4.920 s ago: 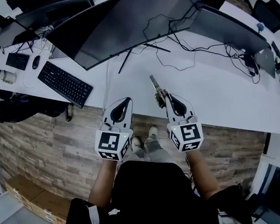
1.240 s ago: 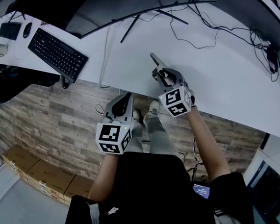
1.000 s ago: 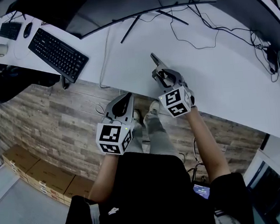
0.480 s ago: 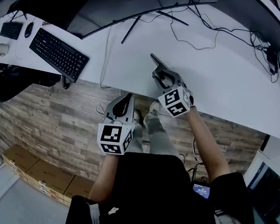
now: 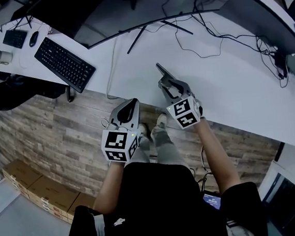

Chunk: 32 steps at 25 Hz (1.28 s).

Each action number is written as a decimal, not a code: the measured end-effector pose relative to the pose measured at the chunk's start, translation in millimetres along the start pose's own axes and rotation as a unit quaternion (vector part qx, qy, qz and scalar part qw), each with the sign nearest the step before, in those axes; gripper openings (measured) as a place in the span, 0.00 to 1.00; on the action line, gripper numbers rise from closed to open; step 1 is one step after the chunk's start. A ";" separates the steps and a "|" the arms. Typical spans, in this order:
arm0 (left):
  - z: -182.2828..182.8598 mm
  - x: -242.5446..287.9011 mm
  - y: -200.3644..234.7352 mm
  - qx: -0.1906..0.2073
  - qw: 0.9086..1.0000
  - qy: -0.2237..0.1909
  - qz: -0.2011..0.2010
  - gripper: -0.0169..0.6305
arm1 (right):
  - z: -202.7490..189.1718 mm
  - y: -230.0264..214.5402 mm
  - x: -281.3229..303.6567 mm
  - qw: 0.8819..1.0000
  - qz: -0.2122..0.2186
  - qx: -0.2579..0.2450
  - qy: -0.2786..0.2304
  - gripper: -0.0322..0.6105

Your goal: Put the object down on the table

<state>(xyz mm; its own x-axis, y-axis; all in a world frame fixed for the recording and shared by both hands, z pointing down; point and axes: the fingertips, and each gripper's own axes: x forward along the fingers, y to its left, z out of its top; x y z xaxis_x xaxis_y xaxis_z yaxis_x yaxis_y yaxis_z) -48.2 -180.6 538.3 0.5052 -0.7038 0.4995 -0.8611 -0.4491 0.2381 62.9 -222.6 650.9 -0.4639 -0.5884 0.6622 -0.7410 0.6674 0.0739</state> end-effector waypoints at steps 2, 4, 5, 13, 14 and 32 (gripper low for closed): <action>7.9 -3.0 -0.8 0.006 1.000 -0.006 -0.001 0.05 | 7.1 -3.0 -9.2 1.000 -0.007 0.005 -0.008 0.25; 16.3 -5.5 -1.5 0.013 1.000 -0.013 -0.002 0.05 | 15.1 -6.2 -18.9 1.000 -0.016 0.011 -0.015 0.22; 20.6 -6.7 -1.8 0.016 1.000 -0.016 -0.003 0.05 | 19.2 -7.8 -24.1 1.000 -0.021 0.015 -0.018 0.21; 55.0 -17.9 -6.6 0.042 0.998 -0.046 -0.012 0.05 | 50.3 -21.8 -67.3 0.995 -0.067 0.053 -0.050 0.13; 58.6 -19.5 -7.6 0.045 0.998 -0.050 -0.014 0.05 | 53.5 -22.5 -72.1 0.995 -0.072 0.055 -0.052 0.12; 133.7 -54.2 -24.3 0.096 0.988 -0.117 -0.026 0.05 | 141.1 -43.2 -173.4 0.973 -0.144 0.088 -0.159 0.09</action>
<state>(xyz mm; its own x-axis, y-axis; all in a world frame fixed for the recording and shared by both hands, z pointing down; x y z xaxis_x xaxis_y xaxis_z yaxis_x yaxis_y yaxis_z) -47.1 -205.1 394.0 0.5664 -0.7757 0.2783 -0.8188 -0.5679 0.0838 106.8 -213.7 427.7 -0.3309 -0.8697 0.3662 -0.9211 0.3820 0.0752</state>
